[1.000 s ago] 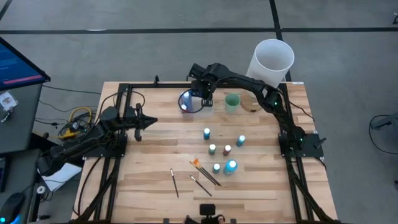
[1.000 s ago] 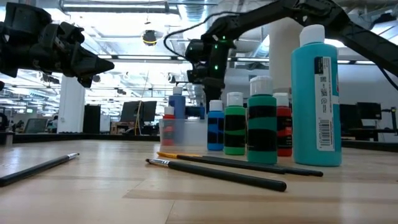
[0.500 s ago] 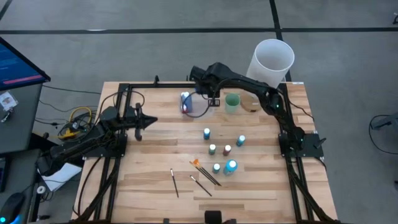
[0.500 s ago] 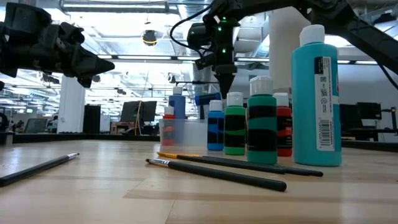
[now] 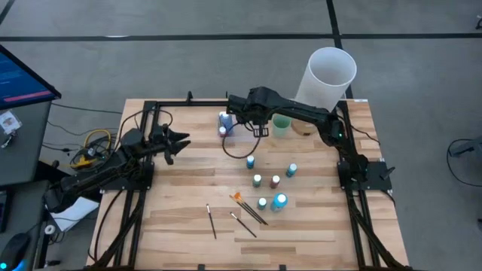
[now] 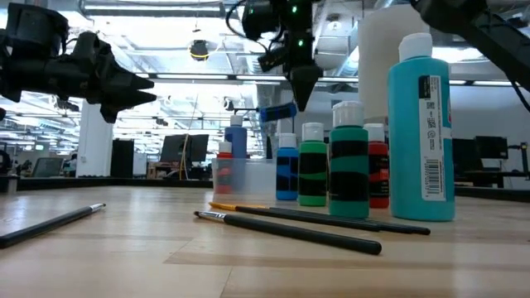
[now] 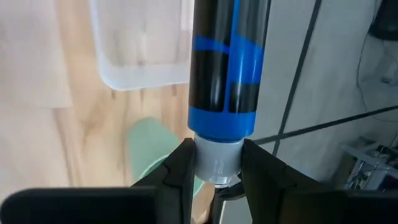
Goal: Pick & Place Paint Supplies
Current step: Put the small bottom blue paint bottle into the transparent bin
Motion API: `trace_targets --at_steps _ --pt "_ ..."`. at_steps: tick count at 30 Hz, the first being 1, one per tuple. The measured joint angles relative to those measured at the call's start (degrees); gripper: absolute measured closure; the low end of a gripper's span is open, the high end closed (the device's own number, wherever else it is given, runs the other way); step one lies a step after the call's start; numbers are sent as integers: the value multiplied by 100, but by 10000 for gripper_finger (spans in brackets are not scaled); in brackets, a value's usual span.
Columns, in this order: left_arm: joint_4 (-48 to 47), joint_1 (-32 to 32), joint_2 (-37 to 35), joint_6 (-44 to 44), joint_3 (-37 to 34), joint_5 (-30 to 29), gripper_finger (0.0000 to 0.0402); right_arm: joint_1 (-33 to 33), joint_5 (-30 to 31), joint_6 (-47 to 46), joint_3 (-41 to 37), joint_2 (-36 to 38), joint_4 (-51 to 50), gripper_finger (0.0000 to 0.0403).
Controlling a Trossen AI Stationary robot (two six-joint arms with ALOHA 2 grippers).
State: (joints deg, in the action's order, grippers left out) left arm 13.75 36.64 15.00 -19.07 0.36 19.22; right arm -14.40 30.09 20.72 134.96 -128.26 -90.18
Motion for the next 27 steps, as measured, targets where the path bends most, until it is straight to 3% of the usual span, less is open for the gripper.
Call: trace_targets --at_steps 4,8,16,27 --pt "452 0 203 -566 0 29 172 328 -12 -156 0 202 36 306" --pt "1106 -114 528 -822 0 268 143 692 -15 -307 0 314 114 305" --pt "2421 -1066 1492 -409 0 347 136 1384 -24 -249 -2 317 713 304" --pt "3063 -2065 3040 807 509 -760 136 1665 -47 -74 -2 317 1569 303"
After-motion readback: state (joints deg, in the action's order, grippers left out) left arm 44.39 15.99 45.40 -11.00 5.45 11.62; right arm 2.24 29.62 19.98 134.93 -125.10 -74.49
